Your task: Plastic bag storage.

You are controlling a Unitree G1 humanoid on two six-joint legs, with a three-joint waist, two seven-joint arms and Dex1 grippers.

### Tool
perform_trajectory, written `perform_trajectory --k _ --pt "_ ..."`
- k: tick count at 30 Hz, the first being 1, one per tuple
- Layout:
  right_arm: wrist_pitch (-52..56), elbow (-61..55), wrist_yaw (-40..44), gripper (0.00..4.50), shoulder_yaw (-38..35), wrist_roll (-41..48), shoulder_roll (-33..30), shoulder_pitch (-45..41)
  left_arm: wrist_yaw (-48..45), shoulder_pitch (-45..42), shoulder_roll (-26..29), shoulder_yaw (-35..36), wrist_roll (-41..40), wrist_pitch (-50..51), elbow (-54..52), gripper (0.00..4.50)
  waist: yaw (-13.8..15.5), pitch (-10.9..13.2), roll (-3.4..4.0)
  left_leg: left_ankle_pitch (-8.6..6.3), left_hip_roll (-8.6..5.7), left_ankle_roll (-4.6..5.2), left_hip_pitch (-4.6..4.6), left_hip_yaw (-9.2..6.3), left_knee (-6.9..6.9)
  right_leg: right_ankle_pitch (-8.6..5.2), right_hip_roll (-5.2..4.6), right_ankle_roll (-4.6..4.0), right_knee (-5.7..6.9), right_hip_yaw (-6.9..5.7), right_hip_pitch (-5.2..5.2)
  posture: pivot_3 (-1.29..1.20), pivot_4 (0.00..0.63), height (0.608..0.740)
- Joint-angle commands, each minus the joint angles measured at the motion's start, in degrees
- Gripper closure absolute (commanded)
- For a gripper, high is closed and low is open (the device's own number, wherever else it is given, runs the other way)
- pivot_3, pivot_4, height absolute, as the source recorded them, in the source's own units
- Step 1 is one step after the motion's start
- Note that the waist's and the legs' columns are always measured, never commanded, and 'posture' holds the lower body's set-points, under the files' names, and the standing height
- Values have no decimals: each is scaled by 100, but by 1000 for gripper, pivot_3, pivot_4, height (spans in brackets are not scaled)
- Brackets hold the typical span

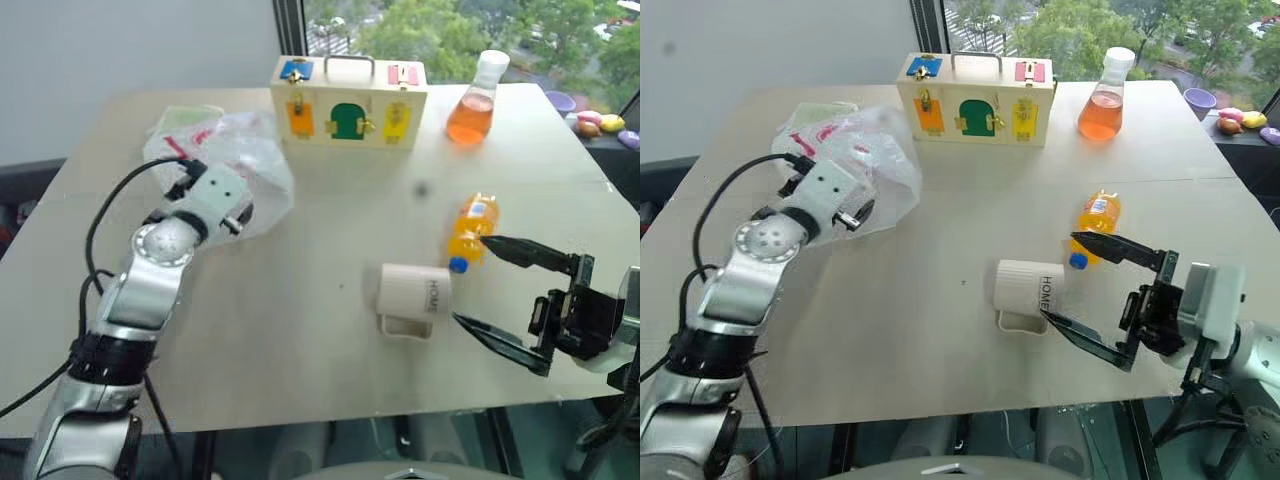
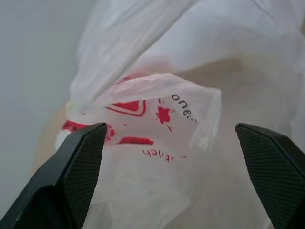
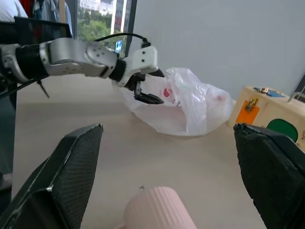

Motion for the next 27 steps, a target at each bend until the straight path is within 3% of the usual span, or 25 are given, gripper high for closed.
perform_trajectory --k 1,5,6,11,16,20,25,27 --pt "-301 -126 113 55 5 -194 126 231 57 -559 -39 -371 590 -202 758 0 -48 2 -3 0 0 0 1 4 0 7 -1 -10 1 5 -2 0 150 740" --pt "-390 -124 115 0 46 -333 188 373 74 -976 -207 -530 803 -356 1520 1639 -56 2 -3 0 1 0 1 0 0 5 1 -8 4 0 -3 0 150 740" --pt "-404 -124 118 0 57 -364 193 389 102 -1032 -268 -480 801 -385 1620 2223 -57 2 -3 0 0 0 1 1 1 5 0 -6 4 1 -2 0 150 740" --pt "-383 -150 -20 0 134 -452 205 351 102 -1169 -676 238 324 244 1446 4492 -50 3 -4 0 -2 0 -3 -3 3 7 -3 -10 4 -1 -2 0 150 740" --pt "-289 -75 -122 0 211 -474 140 147 -105 -340 -435 812 213 1032 35 4492 -108 4 -5 0 -1 -1 3 3 0 7 -2 -10 6 8 -4 0 150 740" --pt "-187 -1 -191 0 425 -461 129 -135 -84 394 -392 1472 64 962 -608 3374 -71 4 -5 0 1 -1 5 2 -1 7 -3 -11 7 6 -4 0 150 740" --pt "-100 204 -104 0 558 -377 65 -475 42 810 -200 2107 86 1169 -529 961 -14 3 -9 0 -2 -1 1 -9 2 7 -6 -9 7 -7 -2 0 150 740" --pt "-85 272 -62 0 586 -346 33 -560 64 820 -60 2227 131 1138 -363 961 -20 3 -9 0 -2 -1 1 -11 3 6 -5 -8 8 -10 -1 0 150 740"
